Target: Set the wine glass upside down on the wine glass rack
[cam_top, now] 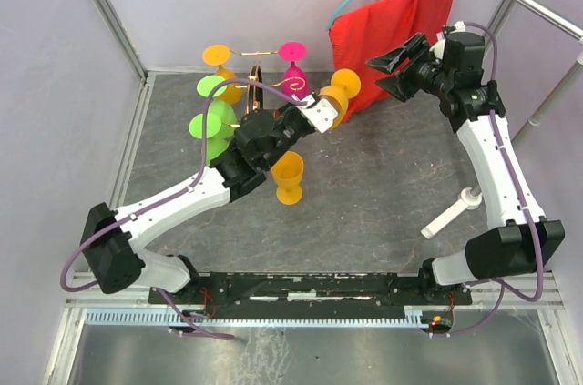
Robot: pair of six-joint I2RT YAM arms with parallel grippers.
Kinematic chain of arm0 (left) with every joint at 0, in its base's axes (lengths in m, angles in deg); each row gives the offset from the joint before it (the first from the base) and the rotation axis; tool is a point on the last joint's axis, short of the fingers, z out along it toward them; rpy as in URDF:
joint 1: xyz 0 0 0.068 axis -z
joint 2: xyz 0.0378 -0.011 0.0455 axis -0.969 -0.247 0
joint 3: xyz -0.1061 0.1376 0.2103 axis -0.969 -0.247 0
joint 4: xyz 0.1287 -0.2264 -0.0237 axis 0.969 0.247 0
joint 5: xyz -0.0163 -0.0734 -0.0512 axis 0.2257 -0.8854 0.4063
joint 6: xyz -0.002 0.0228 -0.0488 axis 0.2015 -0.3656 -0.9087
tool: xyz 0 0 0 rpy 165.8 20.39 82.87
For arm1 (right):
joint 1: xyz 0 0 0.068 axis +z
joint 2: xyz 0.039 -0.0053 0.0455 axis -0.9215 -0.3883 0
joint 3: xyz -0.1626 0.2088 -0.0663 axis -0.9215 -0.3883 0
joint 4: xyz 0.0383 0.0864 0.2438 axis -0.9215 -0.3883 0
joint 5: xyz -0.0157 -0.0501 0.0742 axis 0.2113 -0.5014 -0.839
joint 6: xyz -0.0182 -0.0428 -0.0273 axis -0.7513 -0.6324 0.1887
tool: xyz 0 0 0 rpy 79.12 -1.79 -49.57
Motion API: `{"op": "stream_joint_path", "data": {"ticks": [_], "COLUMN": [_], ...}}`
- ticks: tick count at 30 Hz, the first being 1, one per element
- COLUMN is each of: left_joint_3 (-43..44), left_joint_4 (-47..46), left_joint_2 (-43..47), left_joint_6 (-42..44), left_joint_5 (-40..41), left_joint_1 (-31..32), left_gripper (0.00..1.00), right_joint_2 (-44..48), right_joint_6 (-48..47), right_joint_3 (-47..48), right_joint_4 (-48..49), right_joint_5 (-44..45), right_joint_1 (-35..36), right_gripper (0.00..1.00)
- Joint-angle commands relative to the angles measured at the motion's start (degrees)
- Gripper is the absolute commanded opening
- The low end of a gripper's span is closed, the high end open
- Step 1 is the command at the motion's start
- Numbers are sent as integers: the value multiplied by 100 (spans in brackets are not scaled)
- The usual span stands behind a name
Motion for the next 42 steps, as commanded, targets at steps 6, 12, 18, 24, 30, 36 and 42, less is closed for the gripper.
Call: {"op": "stream_joint_path", "data": {"ticks": [6, 12, 18, 24, 30, 36, 42], "left_joint_3": [-238, -441, -626, -723, -797, -862, -899], "left_joint_4": [-2271, -2668, -2944, -3142, -3345, -3549, -3650], "left_joint_2": [-115, -122, -66, -88, -138, -159, -203], "left_joint_6": [465, 284, 148, 139, 85, -60, -110], "left_joint_5": [243, 325, 367, 340, 446, 605, 656], "left_joint_1": [-40, -43, -43, -38, -43, -45, -43], "left_gripper": [3, 3, 3, 3, 3, 3, 3], "right_joint_2": [88, -90, -335, -526, -691, -788, -861], "right_joint_6": [771, 1159, 1215, 1306, 1436, 1638, 1704], "right_joint_3": [-316, -330, -166, -179, -61, -66, 7], "right_joint_4": [742, 1342, 1411, 1613, 1802, 2105, 2207], "right_joint_5": [-580, -612, -483, -316, -285, -260, -260], "right_joint_1": [136, 289, 554, 741, 943, 1071, 1165], "right_gripper": [68, 68, 68, 68, 67, 54, 50]}}
